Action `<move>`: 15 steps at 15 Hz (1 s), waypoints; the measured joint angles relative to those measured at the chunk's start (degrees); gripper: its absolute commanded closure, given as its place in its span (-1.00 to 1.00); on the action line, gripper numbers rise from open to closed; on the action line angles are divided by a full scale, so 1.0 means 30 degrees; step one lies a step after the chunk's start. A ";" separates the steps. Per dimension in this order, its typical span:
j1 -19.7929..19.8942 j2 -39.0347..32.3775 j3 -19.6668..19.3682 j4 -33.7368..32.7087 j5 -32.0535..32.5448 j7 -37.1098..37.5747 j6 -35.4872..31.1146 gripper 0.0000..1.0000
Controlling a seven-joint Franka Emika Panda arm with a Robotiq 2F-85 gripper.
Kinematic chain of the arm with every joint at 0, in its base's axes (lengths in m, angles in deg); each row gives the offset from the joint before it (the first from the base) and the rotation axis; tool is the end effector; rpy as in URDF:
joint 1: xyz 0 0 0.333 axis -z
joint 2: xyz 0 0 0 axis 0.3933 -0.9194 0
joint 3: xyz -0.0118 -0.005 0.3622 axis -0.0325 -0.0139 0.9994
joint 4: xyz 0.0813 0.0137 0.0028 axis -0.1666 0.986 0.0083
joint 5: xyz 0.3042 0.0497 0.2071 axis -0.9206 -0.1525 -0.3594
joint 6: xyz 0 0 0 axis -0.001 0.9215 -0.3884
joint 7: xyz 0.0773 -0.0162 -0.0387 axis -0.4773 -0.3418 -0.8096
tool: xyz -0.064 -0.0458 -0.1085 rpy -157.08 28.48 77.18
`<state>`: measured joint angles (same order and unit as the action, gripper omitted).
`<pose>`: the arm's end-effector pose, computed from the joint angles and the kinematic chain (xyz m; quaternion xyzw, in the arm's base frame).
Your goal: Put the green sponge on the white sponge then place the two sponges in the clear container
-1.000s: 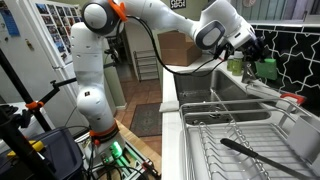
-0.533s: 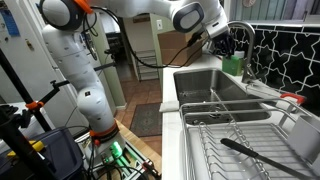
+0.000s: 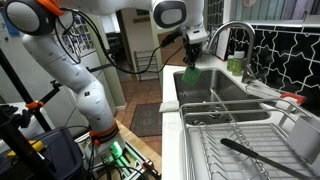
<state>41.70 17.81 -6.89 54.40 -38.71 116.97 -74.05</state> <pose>0.3398 -0.2712 0.5573 -0.7387 0.6504 -0.0459 0.1711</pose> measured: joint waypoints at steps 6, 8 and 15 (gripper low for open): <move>0.0592 0.0198 -0.0555 0.1098 0.0024 -0.6907 0.3013 0.91; 0.0681 -0.0046 -0.0948 0.1327 0.0051 -0.9442 0.3487 0.90; 0.0675 -0.1087 -0.1565 0.1269 0.0028 -1.4791 0.3850 0.93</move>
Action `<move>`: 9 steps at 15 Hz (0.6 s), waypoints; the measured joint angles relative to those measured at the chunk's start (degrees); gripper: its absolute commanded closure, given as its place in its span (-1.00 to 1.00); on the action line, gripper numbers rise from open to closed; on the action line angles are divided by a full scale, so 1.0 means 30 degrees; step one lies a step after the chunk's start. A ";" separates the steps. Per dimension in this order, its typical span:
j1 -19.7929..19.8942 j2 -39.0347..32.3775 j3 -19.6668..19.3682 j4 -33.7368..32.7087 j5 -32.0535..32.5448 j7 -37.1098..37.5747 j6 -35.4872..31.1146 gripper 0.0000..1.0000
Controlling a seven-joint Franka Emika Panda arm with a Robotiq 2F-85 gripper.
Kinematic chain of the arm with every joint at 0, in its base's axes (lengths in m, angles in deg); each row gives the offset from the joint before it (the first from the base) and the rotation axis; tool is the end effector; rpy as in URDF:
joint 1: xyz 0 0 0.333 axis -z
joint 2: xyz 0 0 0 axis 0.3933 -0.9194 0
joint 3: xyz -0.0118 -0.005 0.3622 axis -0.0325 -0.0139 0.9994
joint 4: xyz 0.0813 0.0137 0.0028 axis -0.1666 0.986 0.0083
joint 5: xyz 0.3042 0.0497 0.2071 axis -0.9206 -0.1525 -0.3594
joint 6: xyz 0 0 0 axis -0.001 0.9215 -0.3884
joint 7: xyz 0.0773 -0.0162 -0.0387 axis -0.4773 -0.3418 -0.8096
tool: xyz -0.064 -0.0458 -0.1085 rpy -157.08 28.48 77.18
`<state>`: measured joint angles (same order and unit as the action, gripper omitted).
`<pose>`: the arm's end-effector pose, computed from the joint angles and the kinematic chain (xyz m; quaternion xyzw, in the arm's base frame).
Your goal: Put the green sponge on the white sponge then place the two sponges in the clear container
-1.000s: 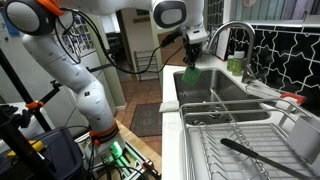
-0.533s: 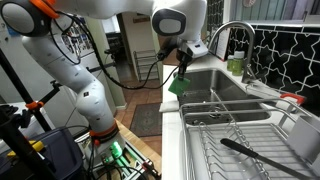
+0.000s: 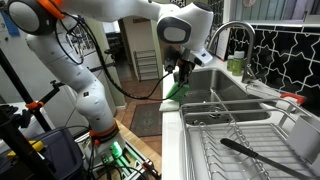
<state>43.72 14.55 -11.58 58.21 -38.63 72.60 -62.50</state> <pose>0.2943 -0.2804 0.4869 -0.9084 0.3636 0.0324 0.2041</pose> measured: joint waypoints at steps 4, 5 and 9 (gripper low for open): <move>-0.0111 -0.0004 0.0008 -0.0057 -0.0442 -0.1659 0.0695 0.93; -0.0121 -0.0003 -0.0005 -0.0089 -0.0681 -0.2484 0.1155 0.93; -0.0110 -0.0002 -0.0418 -0.0486 -0.1084 -0.5875 0.3156 0.93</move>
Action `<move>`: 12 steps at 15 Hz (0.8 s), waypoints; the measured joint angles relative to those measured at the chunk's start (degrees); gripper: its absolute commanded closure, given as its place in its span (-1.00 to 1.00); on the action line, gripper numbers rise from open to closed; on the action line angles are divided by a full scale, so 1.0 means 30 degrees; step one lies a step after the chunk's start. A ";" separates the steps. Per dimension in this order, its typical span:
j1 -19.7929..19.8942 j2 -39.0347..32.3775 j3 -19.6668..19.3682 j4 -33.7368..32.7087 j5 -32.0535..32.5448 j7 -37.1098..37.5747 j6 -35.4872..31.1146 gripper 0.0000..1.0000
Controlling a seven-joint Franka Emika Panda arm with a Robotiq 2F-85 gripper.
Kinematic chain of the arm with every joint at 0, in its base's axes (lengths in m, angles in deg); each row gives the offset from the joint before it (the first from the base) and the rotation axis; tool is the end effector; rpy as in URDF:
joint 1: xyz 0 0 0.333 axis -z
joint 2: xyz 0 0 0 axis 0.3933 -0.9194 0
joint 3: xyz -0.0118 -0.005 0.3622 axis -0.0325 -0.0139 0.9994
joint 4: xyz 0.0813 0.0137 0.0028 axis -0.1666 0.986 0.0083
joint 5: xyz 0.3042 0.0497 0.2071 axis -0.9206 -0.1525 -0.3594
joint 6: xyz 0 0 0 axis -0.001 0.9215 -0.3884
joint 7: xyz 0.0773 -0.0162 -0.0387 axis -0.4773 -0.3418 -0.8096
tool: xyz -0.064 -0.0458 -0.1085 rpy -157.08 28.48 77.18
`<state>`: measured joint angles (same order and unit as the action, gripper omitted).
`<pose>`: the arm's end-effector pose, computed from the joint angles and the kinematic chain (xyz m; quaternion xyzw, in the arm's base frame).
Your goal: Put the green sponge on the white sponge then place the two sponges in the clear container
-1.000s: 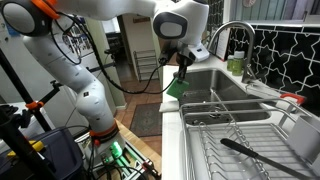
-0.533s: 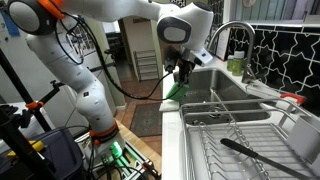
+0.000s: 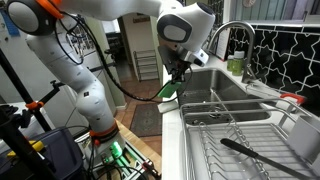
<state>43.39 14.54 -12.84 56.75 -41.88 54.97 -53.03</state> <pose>0.2838 -0.2650 0.4925 -0.9373 0.2149 0.0385 0.2717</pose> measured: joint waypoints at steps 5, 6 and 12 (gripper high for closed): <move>0.0001 -0.0267 -0.0829 -0.0578 0.0076 -0.4105 0.1719 0.93; 0.0000 -0.0421 -0.0912 -0.0666 0.0107 -0.5023 0.1918 0.93; -0.0106 -0.2157 -0.0737 -0.1435 0.0276 -0.9268 0.2107 0.93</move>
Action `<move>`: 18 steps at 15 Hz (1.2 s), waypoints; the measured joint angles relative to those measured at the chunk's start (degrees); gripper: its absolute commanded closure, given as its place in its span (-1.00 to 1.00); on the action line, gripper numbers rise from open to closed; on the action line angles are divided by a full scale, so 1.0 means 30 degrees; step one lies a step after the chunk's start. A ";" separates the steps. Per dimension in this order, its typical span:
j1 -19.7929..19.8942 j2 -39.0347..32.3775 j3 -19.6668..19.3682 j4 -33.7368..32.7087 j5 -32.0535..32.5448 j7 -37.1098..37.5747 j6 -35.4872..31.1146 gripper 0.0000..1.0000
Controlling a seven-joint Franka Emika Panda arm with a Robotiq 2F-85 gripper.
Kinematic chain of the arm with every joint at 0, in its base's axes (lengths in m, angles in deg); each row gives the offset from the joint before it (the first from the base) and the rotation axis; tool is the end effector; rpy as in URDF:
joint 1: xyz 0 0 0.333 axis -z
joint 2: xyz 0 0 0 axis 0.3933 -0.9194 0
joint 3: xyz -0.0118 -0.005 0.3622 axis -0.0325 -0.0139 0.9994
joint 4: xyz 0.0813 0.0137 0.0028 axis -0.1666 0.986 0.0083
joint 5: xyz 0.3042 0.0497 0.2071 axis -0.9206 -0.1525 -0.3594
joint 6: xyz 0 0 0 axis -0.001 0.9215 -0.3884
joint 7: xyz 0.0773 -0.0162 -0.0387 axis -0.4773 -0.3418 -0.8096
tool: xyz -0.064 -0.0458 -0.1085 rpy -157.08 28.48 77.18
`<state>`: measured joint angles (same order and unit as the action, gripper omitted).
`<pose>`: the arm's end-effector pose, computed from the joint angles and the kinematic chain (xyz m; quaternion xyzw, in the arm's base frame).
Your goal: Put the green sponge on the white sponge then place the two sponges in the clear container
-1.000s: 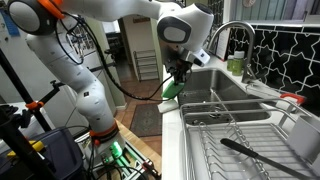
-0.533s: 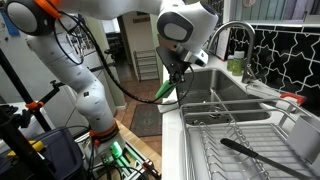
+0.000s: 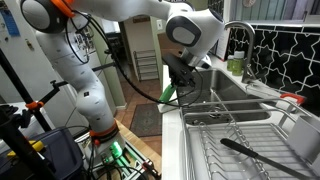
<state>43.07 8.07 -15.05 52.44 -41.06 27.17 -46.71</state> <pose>0.2886 -0.2822 0.4768 -0.9518 -0.0015 0.0308 0.3053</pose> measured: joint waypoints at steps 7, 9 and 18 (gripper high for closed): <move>-0.0098 -0.1695 0.0519 -0.1616 0.0002 -0.4686 0.2483 0.93; -0.0082 -0.2131 0.0547 -0.2056 0.0002 -0.5888 0.3294 0.92; -0.0043 -0.4205 0.1459 -0.3661 0.1330 -0.8055 0.4377 0.92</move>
<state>42.94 -4.55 -10.67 41.46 -37.07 3.00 -33.58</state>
